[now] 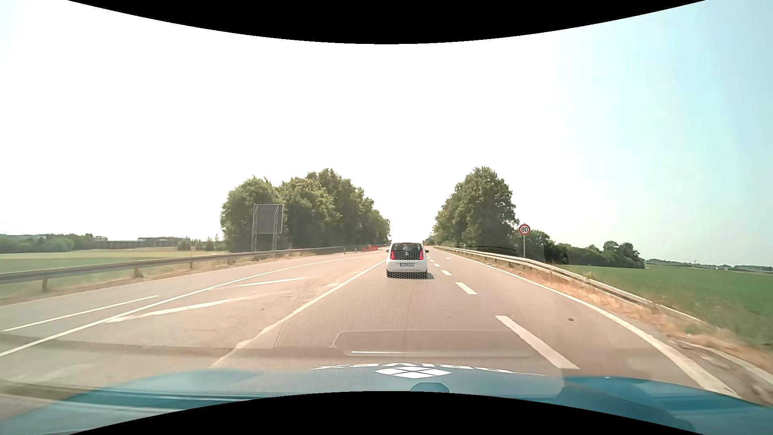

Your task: Follow the waypoints while adhering to traffic rules and regulations

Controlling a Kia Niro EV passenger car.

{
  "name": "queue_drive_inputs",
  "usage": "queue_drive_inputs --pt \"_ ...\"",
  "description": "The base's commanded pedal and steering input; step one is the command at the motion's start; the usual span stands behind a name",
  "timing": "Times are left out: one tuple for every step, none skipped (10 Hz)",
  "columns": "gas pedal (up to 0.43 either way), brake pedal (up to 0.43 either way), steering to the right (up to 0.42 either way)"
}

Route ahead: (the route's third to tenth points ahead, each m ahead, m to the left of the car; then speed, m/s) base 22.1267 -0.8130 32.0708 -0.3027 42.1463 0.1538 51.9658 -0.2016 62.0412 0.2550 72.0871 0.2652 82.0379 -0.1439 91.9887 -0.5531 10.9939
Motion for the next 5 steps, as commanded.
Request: queue_drive_inputs --pt "0.220 0.000 0.030" --pt "0.228 0.000 0.023" --pt "0.260 0.000 0.014" --pt "0.280 0.000 0.011" --pt "0.280 0.000 0.011"
